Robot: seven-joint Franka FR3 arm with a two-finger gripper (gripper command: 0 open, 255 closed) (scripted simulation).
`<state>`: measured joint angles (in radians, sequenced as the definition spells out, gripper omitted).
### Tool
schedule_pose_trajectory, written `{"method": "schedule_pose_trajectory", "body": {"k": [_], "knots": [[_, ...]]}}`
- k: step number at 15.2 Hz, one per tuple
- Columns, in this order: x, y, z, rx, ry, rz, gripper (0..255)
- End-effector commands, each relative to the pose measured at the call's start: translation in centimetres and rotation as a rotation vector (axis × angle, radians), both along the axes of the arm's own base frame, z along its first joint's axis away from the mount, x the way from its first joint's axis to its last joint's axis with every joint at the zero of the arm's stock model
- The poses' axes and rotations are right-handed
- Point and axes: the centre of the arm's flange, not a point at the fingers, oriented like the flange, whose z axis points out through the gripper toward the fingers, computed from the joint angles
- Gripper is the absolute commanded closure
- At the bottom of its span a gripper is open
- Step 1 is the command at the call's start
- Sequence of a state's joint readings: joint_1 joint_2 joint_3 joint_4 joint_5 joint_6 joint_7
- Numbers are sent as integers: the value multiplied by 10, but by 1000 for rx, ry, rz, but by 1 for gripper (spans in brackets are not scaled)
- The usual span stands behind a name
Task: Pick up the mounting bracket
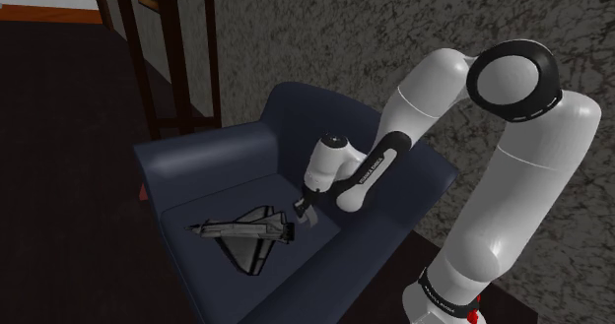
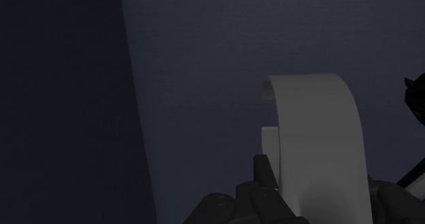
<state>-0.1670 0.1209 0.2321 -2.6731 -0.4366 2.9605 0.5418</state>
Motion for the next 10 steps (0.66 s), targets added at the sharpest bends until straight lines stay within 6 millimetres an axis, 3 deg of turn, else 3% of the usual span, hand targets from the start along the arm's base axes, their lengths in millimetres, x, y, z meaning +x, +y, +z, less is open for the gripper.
{"method": "schedule_pose_trajectory", "body": {"k": [1, 8, 10], "knots": [[-1, 0, 11, 0, 1, 0, 255], [-1, 0, 48, 0, 1, 0, 255], [-1, 0, 49, 0, 1, 0, 255]]}}
